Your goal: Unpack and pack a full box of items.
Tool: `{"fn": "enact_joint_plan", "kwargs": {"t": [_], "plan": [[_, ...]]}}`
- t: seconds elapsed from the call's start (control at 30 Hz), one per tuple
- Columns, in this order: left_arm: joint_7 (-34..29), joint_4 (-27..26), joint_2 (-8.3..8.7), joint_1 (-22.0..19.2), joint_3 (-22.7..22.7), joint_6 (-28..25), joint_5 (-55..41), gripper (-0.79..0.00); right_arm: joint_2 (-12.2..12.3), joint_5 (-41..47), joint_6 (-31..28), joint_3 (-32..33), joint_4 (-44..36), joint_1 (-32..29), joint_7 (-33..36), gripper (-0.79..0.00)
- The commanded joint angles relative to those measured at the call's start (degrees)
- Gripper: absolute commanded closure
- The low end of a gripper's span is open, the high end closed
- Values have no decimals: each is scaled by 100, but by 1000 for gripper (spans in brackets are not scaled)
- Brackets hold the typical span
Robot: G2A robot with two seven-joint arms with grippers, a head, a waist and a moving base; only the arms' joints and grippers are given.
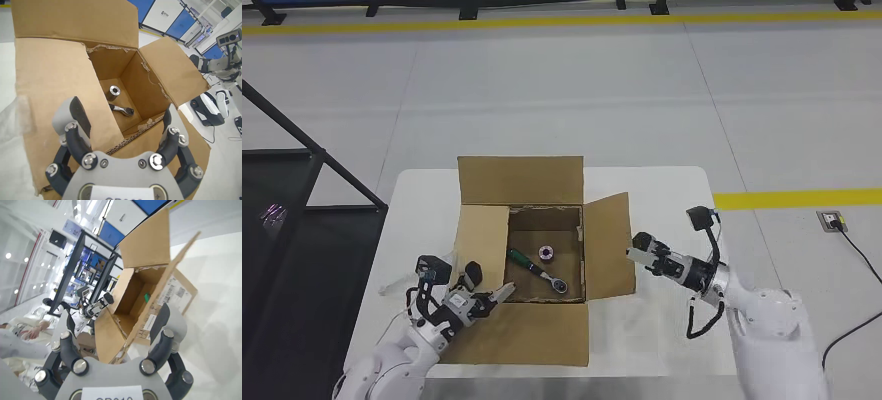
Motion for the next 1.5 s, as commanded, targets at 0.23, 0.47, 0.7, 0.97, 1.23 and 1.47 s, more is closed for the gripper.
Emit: {"fn": "enact_joint_plan", "kwargs": {"t": [0.23, 0.47, 0.7, 0.97, 1.23, 1.47], "plan": [[113, -78, 24, 95, -89, 12, -139, -785, 212, 920, -270, -1165, 3, 712, 439, -785], [369, -73, 13, 124, -263, 329, -712, -785, 136, 1021, -368, -2360, 1538, 1839, 341, -785], [294, -301, 74, 447, -1019, 157, -1555, -785, -114, 773, -437, -3307, 3058, 2704, -163, -785], [-1090, 203, 272, 930, -2301, -936, -2756, -785, -291, -382, -139, -3892, 3633, 3057, -1396, -785], [-3273, 849, 504, 962, -2376, -1794, -3802, -785, -297, -898, -76, -4005, 3391, 3006, -1906, -785], [-4200, 658, 845, 1096, -2041, -1890, -4367, -785, -231, -1106, -290, -3892, 2955, 2846, -2150, -785]]}}
